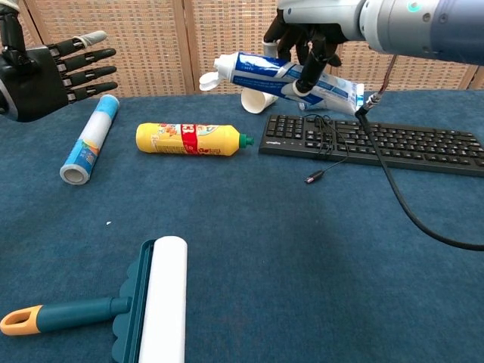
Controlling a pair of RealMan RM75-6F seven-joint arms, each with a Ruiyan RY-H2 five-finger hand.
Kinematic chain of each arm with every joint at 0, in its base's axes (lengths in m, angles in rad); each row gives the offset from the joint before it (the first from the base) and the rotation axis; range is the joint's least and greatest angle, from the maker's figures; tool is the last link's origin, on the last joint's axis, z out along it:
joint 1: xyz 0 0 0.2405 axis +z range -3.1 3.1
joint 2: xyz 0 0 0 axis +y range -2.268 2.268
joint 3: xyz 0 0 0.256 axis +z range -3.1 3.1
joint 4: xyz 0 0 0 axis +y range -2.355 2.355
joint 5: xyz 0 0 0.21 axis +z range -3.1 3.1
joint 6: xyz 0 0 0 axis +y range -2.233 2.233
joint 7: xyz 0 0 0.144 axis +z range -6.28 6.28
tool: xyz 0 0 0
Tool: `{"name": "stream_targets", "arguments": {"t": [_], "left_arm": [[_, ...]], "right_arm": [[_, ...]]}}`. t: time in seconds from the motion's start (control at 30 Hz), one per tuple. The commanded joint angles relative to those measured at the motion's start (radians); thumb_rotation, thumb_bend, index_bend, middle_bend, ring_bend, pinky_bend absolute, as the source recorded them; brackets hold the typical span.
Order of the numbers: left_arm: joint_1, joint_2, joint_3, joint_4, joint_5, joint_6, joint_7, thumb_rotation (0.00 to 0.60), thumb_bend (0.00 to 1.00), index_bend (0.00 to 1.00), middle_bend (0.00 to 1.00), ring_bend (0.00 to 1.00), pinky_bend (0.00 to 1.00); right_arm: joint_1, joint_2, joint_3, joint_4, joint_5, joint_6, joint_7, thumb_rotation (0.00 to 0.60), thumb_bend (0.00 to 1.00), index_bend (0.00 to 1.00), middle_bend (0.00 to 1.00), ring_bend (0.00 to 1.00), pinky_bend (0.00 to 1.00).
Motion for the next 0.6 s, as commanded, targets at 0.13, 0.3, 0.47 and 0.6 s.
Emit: {"name": "stream_targets", "arguments": {"t": [0.13, 0.3, 0.47, 0.6], "left_arm": [[-0.018, -0.037, -0.026, -0.043, -0.013, 0.002, -0.057, 0.003, 0.0, 0.0, 0.0, 0.0, 0.0], [-0.028, -0.068, -0.045, -0.046, -0.029, -0.004, -0.109, 0.003, 0.0, 0.0, 0.0, 0.0, 0.0], [-0.026, -0.092, -0.037, -0.021, -0.008, 0.007, -0.175, 0.021, 0.0, 0.0, 0.0, 0.0, 0.0], [-0.028, -0.116, -0.037, 0.008, 0.006, 0.002, -0.32, 0.046, 0.0, 0.0, 0.0, 0.0, 0.0]], "right_arm": [[0.044, -0.028, -0.001, 0.012, 0.035, 0.024, -0.016, 0.6, 0.67, 0.71, 0.71, 0.62, 0.78], [0.077, -0.041, 0.004, 0.009, 0.07, 0.046, -0.02, 0.6, 0.67, 0.71, 0.71, 0.62, 0.78], [0.092, -0.038, 0.009, -0.004, 0.084, 0.058, -0.014, 0.6, 0.67, 0.71, 0.71, 0.62, 0.78], [0.1, -0.034, 0.027, -0.026, 0.106, 0.065, 0.018, 0.6, 0.67, 0.72, 0.71, 0.62, 0.78]]}}
